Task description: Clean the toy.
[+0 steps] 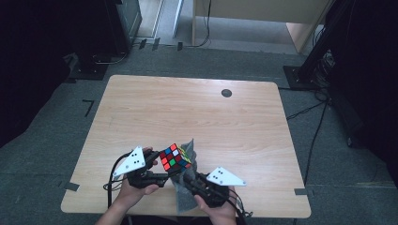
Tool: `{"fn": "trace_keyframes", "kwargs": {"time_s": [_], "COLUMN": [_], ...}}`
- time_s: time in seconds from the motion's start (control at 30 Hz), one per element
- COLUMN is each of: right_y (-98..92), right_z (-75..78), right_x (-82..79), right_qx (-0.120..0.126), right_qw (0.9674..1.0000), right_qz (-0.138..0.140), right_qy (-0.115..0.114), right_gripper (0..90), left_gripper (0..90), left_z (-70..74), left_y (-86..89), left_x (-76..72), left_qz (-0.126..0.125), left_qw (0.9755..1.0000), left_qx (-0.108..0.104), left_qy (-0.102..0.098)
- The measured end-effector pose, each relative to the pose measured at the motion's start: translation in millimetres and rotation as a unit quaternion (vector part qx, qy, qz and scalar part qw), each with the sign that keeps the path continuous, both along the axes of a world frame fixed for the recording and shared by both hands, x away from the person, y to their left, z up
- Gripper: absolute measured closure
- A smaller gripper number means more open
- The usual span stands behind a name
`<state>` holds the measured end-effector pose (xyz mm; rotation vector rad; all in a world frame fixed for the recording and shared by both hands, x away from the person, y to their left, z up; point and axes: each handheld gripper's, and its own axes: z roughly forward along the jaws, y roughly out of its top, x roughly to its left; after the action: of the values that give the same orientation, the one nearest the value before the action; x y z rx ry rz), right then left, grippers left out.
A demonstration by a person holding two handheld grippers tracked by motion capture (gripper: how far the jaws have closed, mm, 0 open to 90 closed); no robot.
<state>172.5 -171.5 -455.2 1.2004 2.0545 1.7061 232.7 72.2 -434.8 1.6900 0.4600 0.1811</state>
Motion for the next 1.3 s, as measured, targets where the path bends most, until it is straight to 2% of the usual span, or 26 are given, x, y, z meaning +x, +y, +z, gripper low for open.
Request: {"fn": "trace_keyframes", "kwargs": {"time_s": [0.03, 0.07, 0.13, 0.17, 0.2, 0.23, 0.27, 0.3, 0.33, 0.4, 0.43, 0.47, 0.5, 0.57, 0.6, 0.63, 0.7, 0.73, 0.83, 0.9, 0.97, 1.0, 1.03, 1.1, 1.13, 1.3], "right_y": [0.0, 11.5, 18.7, 18.7, 15.5, 15.5, 4.5, 4.5, -8.3, -14.2, -24.2, -24.2, -32.9, -39.2, -39.2, -43.7, -44.6, -46.9, -48.2, -46.6, -40.6, -32.3, -32.3, -20.2, -7.8, 6.7], "right_z": [0.0, -4.3, -6.3, -6.3, -7.7, -7.7, -9.2, -9.2, -12.3, -14.8, -22.0, -22.0, -30.2, -38.7, -38.7, -45.3, -46.1, -43.3, -34.3, -22.8, -11.8, -6.0, -6.0, -2.2, -0.7, -1.5], "right_x": [0.0, -2.2, -1.0, -1.0, 2.8, 2.8, 9.1, 9.1, 17.1, 21.5, 30.0, 30.0, 38.2, 45.5, 45.5, 50.8, 51.8, 52.1, 48.1, 40.9, 32.6, 26.2, 26.2, 19.8, 14.6, 9.8], "right_qx": [0.0, -0.035, -0.081, -0.081, -0.115, -0.115, -0.131, -0.131, -0.142, -0.148, -0.167, -0.167, -0.174, -0.177, -0.177, -0.177, -0.177, -0.173, -0.163, -0.148, -0.123, -0.108, -0.108, -0.105, -0.107, -0.115], "right_qw": [1.0, 0.9991, 0.9962, 0.9962, 0.9933, 0.9933, 0.9908, 0.9908, 0.9877, 0.986, 0.9808, 0.9808, 0.9779, 0.976, 0.976, 0.9755, 0.9756, 0.9763, 0.9778, 0.9803, 0.9854, 0.9885, 0.9885, 0.9891, 0.9879, 0.9858], "right_qz": [0.0, 0.025, 0.031, 0.031, 0.004, 0.004, -0.034, -0.034, -0.066, -0.077, -0.101, -0.101, -0.113, -0.121, -0.121, -0.124, -0.124, -0.129, -0.132, -0.127, -0.101, -0.075, -0.075, -0.046, -0.024, -0.011], "right_qy": [0.0, -0.005, -0.004, -0.004, -0.013, -0.013, -0.012, -0.012, -0.005, 0.0, 0.007, 0.007, 0.023, 0.039, 0.039, 0.041, 0.038, 0.022, -0.003, -0.035, -0.059, -0.075, -0.075, -0.093, -0.11, -0.121], "right_gripper": [72.5, 72.4, 71.8, 71.8, 71.4, 71.4, 71.0, 71.0, 70.2, 69.8, 68.7, 68.7, 66.0, 60.3, 60.3, 47.9, 43.4, 36.3, 33.5, 32.7, 31.9, 31.0, 31.0, 28.5, 26.3, 23.6], "left_gripper": [34.1, 34.1, 34.1, 34.1, 34.1, 34.1, 34.1, 34.1, 34.1, 34.1, 34.1, 34.1, 34.1, 34.1, 34.1, 34.1, 34.1, 34.1, 34.1, 34.1, 34.1, 34.1, 34.1, 34.1, 34.1, 34.1], "left_z": [-0.2, -0.3, -0.5, -0.5, -0.8, -0.9, -1.0, -1.0, -1.7, -2.1, -2.8, -3.3, -4.1, -4.6, -4.6, -4.9, -5.4, -5.9, -6.2, -5.9, -5.9, -6.1, -6.1, -6.3, -6.3, -6.0], "left_y": [-0.4, -0.3, 0.9, 0.9, 1.5, 2.7, 4.8, 4.8, 6.0, 6.4, 6.3, 6.2, 6.0, 5.7, 5.7, 5.7, 6.0, 6.1, 7.5, 7.8, 7.3, 5.5, 5.5, 2.7, 0.6, -5.7], "left_x": [0.1, 0.5, 1.2, 1.2, 1.8, 2.4, 3.9, 3.9, 5.5, 6.1, 6.7, 7.1, 7.9, 8.8, 8.8, 9.3, 10.2, 10.6, 11.9, 12.8, 13.1, 13.1, 13.1, 12.6, 12.2, 11.1], "left_qz": [0.0, 0.004, 0.009, 0.009, 0.011, 0.014, 0.017, 0.017, 0.022, 0.024, 0.026, 0.028, 0.03, 0.032, 0.032, 0.033, 0.036, 0.038, 0.043, 0.045, 0.046, 0.046, 0.046, 0.045, 0.044, 0.036], "left_qw": [1.0, 1.0, 0.9999, 0.9999, 0.9999, 0.9999, 0.9998, 0.9998, 0.9997, 0.9996, 0.9995, 0.9995, 0.9993, 0.9992, 0.9992, 0.9992, 0.999, 0.9989, 0.9985, 0.9983, 0.9981, 0.9979, 0.9979, 0.9976, 0.9974, 0.9968], "left_qx": [0.002, 0.008, 0.013, 0.013, 0.011, 0.01, 0.008, 0.008, 0.008, 0.008, 0.009, 0.011, 0.014, 0.014, 0.014, 0.015, 0.016, 0.016, 0.017, 0.015, 0.014, 0.016, 0.016, 0.018, 0.018, 0.017], "left_qy": [0.0, -0.002, -0.003, -0.003, 0.0, 0.002, 0.005, 0.005, 0.008, 0.012, 0.012, 0.014, 0.016, 0.018, 0.018, 0.02, 0.022, 0.024, 0.03, 0.035, 0.039, 0.043, 0.043, 0.049, 0.053, 0.07]}}
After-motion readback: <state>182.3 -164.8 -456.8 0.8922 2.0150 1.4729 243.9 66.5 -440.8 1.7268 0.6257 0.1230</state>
